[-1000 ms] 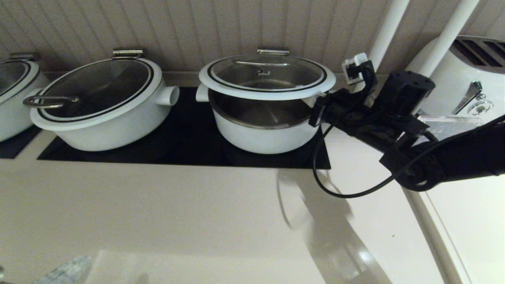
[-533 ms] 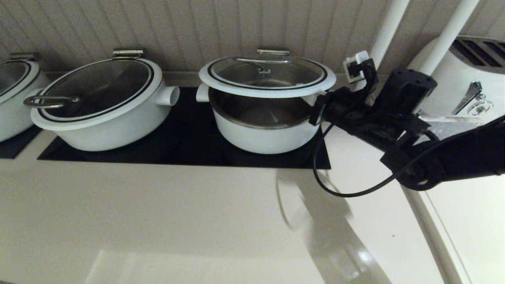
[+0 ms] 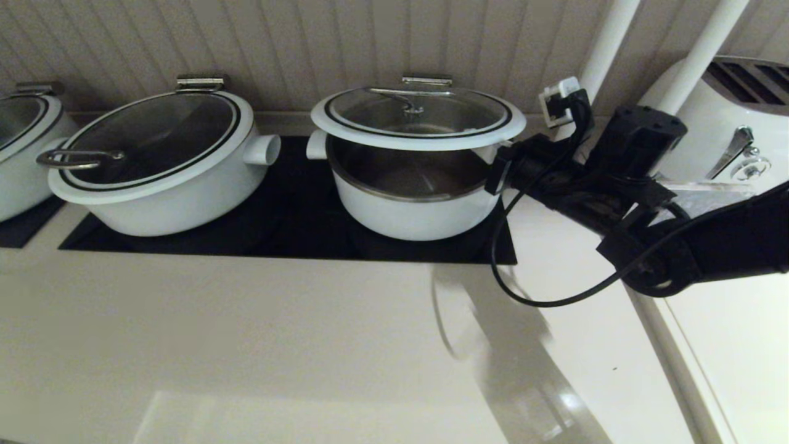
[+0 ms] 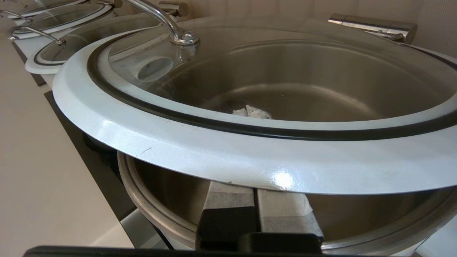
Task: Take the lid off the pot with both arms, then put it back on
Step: Open the pot lid completely
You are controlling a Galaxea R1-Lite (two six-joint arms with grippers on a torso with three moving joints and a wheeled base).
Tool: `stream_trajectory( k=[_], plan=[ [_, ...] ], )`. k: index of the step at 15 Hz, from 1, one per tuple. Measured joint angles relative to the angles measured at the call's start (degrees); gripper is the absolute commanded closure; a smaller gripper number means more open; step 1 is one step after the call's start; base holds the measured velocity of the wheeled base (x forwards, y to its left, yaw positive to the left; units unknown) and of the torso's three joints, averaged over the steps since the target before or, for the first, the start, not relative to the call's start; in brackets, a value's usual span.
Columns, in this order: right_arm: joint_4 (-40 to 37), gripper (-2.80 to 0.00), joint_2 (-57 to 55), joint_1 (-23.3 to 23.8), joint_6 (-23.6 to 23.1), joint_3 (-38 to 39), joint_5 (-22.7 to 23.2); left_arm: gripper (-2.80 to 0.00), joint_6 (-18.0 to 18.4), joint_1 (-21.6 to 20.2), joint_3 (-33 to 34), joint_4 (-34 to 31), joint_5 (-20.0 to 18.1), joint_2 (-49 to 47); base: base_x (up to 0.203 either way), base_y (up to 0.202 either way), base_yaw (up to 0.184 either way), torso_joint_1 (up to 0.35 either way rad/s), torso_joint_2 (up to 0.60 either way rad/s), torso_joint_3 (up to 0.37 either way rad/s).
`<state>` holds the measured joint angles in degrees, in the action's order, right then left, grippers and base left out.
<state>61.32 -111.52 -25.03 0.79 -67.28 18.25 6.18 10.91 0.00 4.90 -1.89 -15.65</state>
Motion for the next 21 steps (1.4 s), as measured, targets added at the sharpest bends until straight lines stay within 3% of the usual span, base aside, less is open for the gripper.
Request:
stream_trajectory(
  k=[5, 9, 19, 21],
  plan=[
    [0.0, 0.0, 0.2, 0.0, 0.0, 0.0, 0.0, 0.0, -1.0, 0.0, -0.2, -6.5, 0.3, 0.0, 0.0, 0.0, 0.0, 0.0, 0.0, 0.0],
    [0.0, 0.0, 0.3, 0.0, 0.0, -0.1, 0.0, 0.0, -4.9, 0.1, -0.4, -6.6, 0.5, 0.0, 0.0, 0.0, 0.0, 0.0, 0.0, 0.0],
    [0.0, 0.0, 0.5, 0.3, 0.0, -0.7, 0.1, 0.0, -5.1, -0.2, -0.4, -6.5, 0.7, -0.1, 0.0, 0.0, 0.0, 0.0, 0.0, 0.0],
    [-0.1, 0.0, 0.5, 0.6, 0.0, -1.0, 0.1, 0.0, -5.1, -2.8, -0.4, -6.2, 0.7, -0.3, 0.0, 0.0, 0.0, 0.0, 0.0, 0.0]
  ],
)
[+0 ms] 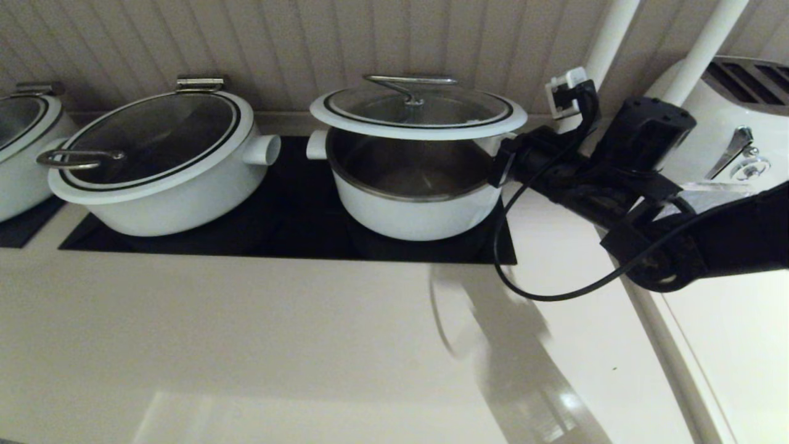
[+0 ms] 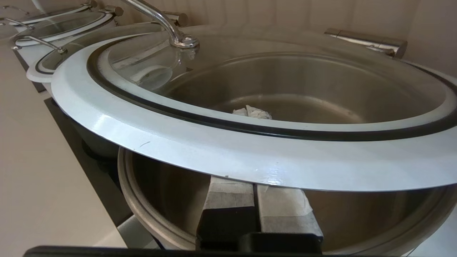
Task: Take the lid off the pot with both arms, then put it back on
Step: Open the pot lid completely
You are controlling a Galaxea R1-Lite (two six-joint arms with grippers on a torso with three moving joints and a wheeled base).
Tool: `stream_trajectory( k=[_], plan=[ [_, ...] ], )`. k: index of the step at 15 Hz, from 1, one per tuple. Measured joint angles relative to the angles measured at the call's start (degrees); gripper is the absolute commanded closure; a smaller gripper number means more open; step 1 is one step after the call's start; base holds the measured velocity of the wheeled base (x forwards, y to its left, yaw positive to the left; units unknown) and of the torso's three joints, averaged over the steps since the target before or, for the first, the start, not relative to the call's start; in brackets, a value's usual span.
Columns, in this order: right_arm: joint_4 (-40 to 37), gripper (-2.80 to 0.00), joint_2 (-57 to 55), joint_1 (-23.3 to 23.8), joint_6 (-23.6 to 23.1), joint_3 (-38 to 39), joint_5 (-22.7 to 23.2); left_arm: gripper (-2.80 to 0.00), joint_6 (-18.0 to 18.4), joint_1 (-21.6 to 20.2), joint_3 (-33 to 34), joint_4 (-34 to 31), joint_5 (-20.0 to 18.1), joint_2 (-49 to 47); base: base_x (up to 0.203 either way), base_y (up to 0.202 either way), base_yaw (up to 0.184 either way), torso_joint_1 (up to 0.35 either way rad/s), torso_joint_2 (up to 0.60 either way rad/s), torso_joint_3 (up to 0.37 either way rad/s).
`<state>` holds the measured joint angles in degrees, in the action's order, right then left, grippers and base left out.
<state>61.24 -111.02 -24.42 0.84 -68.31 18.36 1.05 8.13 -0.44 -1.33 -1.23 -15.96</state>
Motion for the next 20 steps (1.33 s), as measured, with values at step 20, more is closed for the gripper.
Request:
stream_trajectory(
  k=[20],
  plan=[
    [-0.2, 0.0, -0.5, 0.7, 0.0, -3.8, 0.0, 0.0, -0.9, -7.8, 0.4, 1.7, 1.2, 15.8, 0.0, 0.0, 0.0, 0.0, 0.0, 0.0]
  ],
)
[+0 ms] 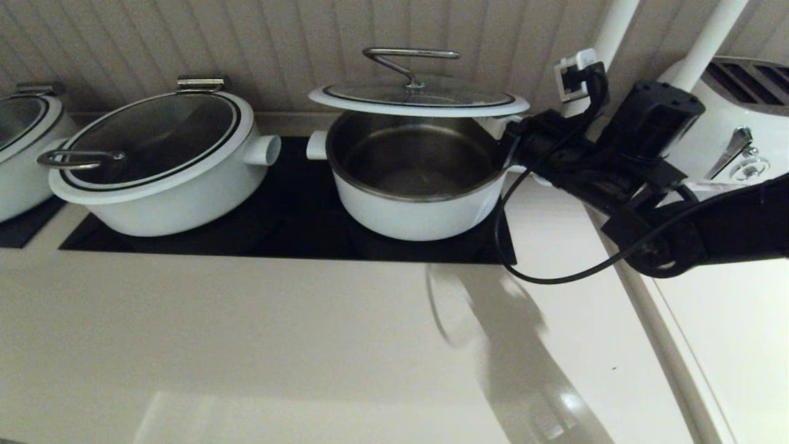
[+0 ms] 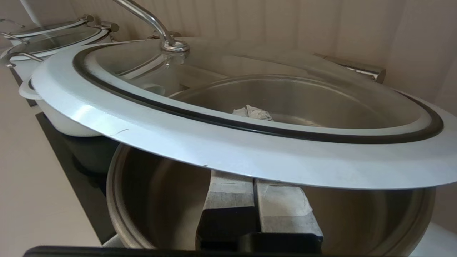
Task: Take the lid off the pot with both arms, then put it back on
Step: Open the pot lid completely
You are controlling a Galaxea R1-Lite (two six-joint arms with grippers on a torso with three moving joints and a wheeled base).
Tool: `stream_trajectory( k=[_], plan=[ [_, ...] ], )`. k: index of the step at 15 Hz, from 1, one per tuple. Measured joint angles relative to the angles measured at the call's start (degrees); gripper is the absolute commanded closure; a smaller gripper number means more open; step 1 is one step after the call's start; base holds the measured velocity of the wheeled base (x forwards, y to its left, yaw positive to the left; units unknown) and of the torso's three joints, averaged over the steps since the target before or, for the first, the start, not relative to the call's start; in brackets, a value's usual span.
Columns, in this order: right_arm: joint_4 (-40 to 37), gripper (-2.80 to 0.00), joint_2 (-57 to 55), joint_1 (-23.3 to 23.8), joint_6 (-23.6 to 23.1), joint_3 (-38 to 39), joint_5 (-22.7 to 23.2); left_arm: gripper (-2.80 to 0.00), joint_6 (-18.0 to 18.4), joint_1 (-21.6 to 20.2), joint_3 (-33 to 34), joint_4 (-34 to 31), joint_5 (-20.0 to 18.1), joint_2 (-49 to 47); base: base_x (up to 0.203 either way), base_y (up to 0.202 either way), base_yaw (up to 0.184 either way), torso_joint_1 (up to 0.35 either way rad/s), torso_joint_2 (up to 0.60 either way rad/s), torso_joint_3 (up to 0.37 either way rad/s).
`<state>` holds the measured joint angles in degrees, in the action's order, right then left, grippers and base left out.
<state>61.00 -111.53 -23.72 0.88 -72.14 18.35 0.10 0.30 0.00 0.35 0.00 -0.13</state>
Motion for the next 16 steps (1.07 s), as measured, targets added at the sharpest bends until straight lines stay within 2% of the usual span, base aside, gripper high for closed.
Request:
stream_trajectory(
  k=[16],
  plan=[
    [-4.3, 0.0, -2.5, 2.6, 0.1, -11.0, 0.1, 0.0, 0.0, 0.0, 0.0, 0.0, 0.0, 0.0, 0.0, 0.0, 0.0, 0.0, 0.0, 0.0]
  ],
)
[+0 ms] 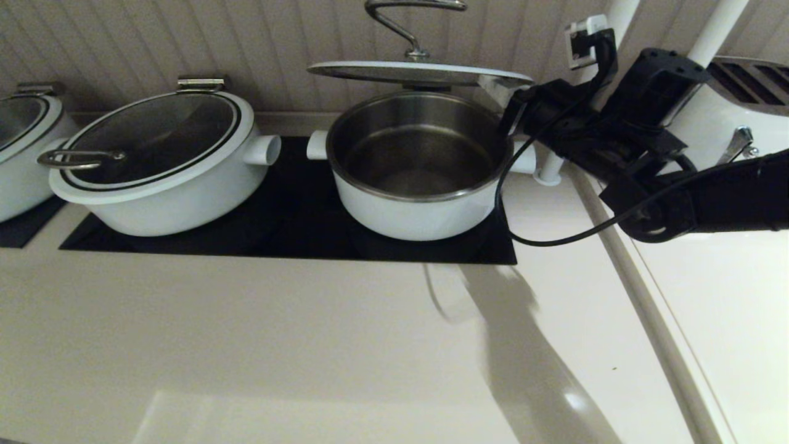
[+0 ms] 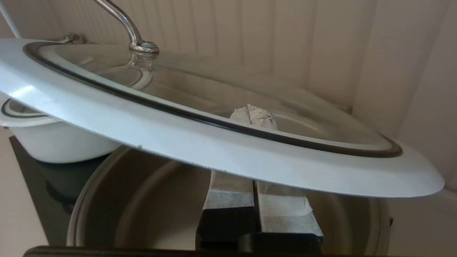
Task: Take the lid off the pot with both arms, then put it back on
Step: Open the pot lid completely
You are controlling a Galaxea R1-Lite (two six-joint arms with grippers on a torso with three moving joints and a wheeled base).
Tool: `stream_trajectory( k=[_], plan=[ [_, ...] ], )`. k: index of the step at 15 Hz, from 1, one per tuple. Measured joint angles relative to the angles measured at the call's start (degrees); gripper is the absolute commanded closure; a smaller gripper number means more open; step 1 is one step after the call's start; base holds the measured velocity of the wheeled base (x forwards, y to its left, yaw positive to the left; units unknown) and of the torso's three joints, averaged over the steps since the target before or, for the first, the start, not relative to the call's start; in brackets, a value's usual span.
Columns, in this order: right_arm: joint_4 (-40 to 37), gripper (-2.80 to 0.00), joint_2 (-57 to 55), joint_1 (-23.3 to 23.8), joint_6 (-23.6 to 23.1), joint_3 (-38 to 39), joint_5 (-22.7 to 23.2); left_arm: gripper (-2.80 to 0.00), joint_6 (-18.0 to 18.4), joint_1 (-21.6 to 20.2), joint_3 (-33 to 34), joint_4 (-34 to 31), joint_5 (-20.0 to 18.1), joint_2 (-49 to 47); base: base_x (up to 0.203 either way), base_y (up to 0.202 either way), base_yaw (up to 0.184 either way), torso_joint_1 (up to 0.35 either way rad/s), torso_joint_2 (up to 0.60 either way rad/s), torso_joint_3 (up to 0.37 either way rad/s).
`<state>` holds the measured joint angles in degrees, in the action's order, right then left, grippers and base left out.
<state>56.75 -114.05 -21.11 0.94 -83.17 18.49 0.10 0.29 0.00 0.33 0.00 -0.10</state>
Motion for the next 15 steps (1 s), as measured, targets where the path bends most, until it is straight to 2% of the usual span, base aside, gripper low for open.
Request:
stream_trajectory(
  k=[15],
  plan=[
    [-3.7, 0.0, -0.3, 1.9, 0.0, -8.5, 0.4, 0.0, 0.0, 0.0, 0.0, 0.0, 0.0, 0.0, 0.0, 0.0, 0.0, 0.0, 0.0, 0.0]
  ],
)
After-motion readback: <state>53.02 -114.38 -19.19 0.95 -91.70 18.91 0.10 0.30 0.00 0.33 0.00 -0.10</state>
